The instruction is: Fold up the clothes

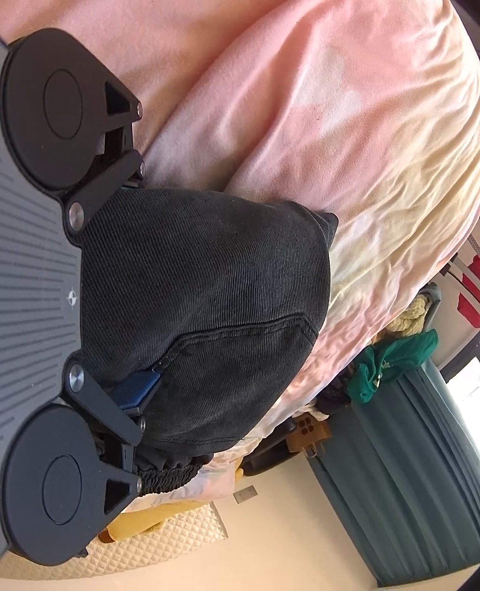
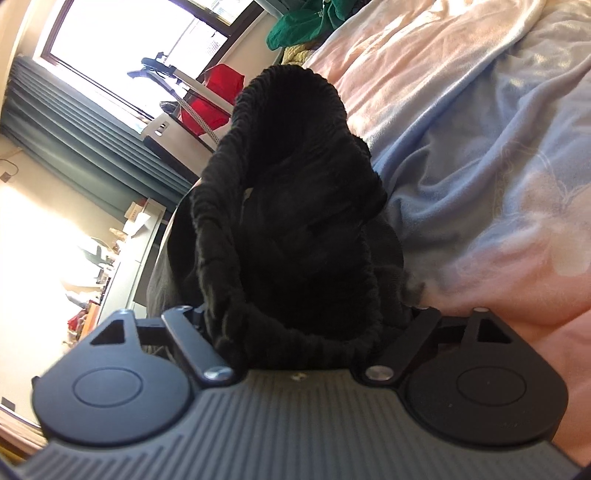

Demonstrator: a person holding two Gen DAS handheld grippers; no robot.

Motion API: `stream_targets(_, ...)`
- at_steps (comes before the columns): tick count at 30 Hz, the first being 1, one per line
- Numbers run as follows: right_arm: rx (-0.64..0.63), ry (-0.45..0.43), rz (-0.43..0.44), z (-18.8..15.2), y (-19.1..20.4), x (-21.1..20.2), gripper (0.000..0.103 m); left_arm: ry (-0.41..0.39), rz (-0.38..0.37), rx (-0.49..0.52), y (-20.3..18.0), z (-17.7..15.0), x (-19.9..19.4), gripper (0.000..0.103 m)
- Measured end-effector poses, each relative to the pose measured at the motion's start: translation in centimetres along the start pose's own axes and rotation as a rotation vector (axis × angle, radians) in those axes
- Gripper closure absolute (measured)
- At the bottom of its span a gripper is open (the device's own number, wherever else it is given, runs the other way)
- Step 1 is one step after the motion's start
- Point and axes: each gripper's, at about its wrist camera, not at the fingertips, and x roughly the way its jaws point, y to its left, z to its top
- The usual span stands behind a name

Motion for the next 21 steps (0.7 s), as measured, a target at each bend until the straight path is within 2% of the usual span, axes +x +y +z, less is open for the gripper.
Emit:
stream_targets(1,-0.007,-0.011,-0.011,-0.1,0.3,-0.3,0.031,-0.011,0.008,0.016,-0.4,-0.2,0.0,0.023)
stream_targets(3,-0.026,-0.029,-0.027,-0.2,0.8,-0.7,0.040,-0.044,0.040,0.048,-1.3,-0.5,-0.2,0.033)
stream_targets(6,-0.035,-0.059,-0.031,-0.1,1.4,-1.4,0.048,-0.099,0.069,0.073,-2.6,-1.3,-1.1,0.045)
stream_targets(11,-0.117,-0.147,0.006,-0.2,3.5,-4.6,0.055,-0.169,0.081,0.110,-5.4,-2.5,-3.1,0.057)
stream_targets(17,-0.158,-0.290,0.103,2.1,5.2,-9.8,0.057,-0.241,0.010,0.145,-11.5,-2.3,-6.0,0.060)
stream_targets(21,-0.125,-0.367,0.149,6.2,4.3,-12.5,0.057,-0.268,0.000,0.214,-17.9,-0.8,-5.5,0.059)
